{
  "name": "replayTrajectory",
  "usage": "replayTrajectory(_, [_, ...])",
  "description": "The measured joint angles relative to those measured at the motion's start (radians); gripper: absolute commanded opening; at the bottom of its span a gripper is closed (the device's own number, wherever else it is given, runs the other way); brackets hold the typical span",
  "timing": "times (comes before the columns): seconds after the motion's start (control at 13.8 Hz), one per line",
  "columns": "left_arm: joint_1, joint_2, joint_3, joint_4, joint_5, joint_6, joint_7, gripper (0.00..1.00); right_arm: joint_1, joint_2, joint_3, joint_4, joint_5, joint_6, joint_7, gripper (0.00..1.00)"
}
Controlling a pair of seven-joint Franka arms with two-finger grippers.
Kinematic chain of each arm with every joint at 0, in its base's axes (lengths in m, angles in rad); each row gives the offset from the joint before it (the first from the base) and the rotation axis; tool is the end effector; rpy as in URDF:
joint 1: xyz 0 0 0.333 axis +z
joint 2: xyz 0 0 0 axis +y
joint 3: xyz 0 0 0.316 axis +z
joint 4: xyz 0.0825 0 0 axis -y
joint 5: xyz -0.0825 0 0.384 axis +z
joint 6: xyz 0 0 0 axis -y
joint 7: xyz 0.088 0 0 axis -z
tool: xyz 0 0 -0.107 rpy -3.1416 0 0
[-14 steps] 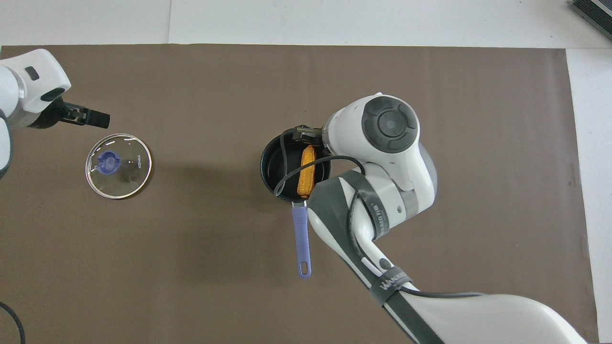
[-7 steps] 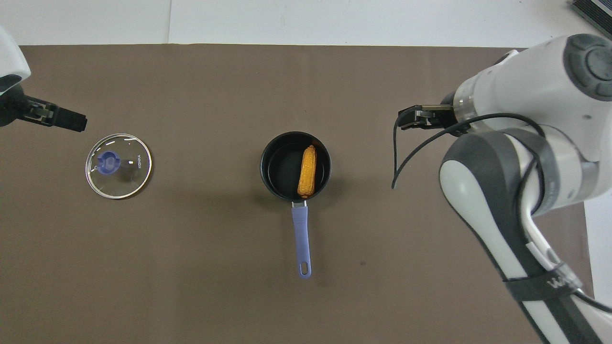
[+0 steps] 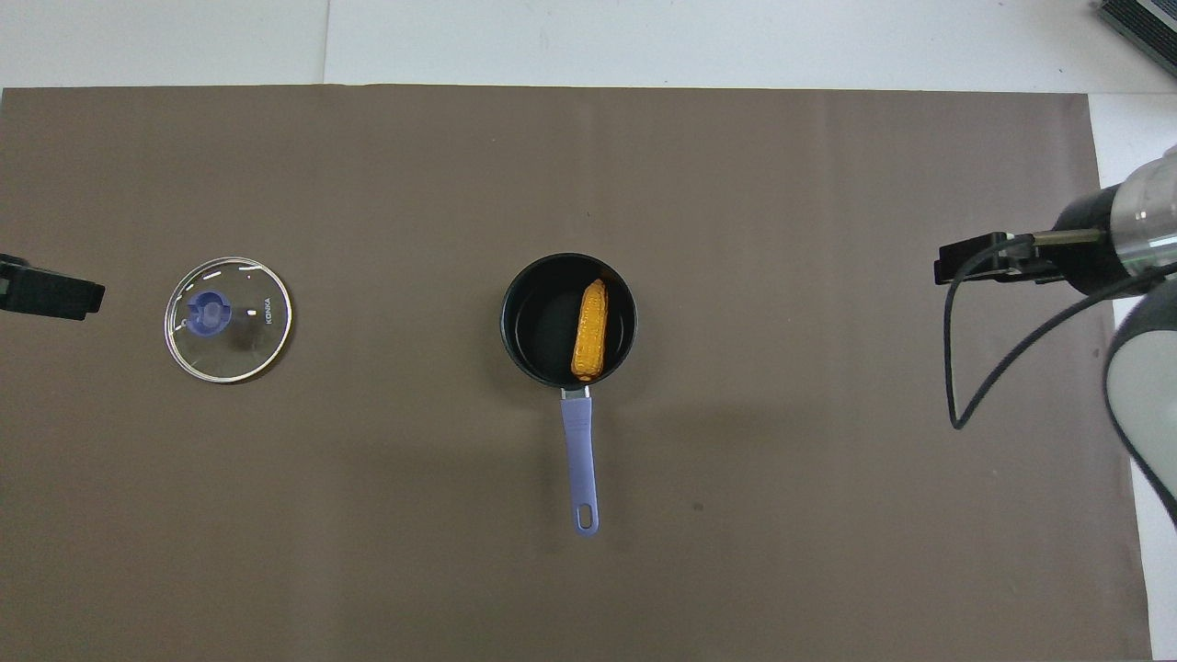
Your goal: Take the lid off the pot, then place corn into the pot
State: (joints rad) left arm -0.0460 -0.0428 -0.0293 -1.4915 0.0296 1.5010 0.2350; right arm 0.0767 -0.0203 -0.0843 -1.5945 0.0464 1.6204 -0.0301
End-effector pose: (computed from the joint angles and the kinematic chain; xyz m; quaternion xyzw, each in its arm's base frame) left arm 0.5322 -0.0372 0.6787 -0.9878 0.1531 -0.0248 0.0174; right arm 0.5532 0.0001 0.6291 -0.9994 -0.0106 -0.0235 0.0236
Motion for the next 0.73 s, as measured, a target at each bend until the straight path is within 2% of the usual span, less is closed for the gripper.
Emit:
replayTrajectory(0.15, [0.001,0.001,0.006,0.000,-0.004,-0.005,-0.001,1.00,-0.021,0.002,-0.003,0.000,-0.007,-0.013,-0.006,1.00])
replayTrajectory(0.29, [0.003,0.001,0.008,0.006,-0.006,-0.006,-0.003,1.00,-0.029,0.001,-0.006,0.018,-0.023,-0.076,-0.012,1.00])
replayTrajectory(0.51, [0.004,0.001,0.009,0.008,-0.008,-0.006,-0.026,1.00,-0.029,-0.009,-0.005,0.111,-0.028,-0.214,-0.012,1.00])
replayTrajectory(0.73, [0.008,0.000,0.010,0.008,-0.008,-0.006,-0.043,1.00,-0.028,-0.035,-0.003,0.116,-0.028,-0.234,-0.012,1.00])
